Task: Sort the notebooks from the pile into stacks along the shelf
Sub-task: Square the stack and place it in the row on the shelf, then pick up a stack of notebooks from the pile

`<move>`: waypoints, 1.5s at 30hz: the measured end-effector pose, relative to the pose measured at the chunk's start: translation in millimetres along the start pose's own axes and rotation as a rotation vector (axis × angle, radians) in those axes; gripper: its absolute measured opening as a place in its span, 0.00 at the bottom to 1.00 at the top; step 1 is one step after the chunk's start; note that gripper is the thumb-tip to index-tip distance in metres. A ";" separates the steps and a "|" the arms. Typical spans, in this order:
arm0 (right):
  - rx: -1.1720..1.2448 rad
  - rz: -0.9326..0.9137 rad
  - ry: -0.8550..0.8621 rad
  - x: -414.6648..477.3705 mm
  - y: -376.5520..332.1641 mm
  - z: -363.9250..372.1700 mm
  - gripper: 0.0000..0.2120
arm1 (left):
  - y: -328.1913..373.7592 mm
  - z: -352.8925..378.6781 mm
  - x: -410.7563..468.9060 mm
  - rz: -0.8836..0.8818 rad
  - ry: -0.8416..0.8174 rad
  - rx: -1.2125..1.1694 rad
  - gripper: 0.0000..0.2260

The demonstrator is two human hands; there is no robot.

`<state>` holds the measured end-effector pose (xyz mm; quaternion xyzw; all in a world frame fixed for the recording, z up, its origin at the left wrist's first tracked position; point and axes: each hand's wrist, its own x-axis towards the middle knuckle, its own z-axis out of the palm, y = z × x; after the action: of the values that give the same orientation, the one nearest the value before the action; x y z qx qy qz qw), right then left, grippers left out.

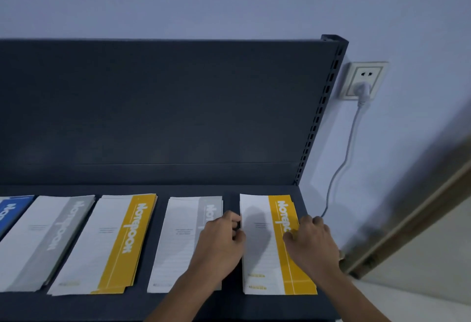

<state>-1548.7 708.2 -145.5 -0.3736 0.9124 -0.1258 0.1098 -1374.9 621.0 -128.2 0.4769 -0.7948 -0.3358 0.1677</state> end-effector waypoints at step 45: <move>0.097 -1.335 -0.481 -311.0 -760.8 187.3 0.15 | -499.7 -548.7 -251.3 -0.628 0.727 0.108 0.07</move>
<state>-779.2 376.9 -52.2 -0.8650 0.4325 -0.1206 0.2240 -607.5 475.0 -67.1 0.7884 -0.5184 -0.1398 0.3002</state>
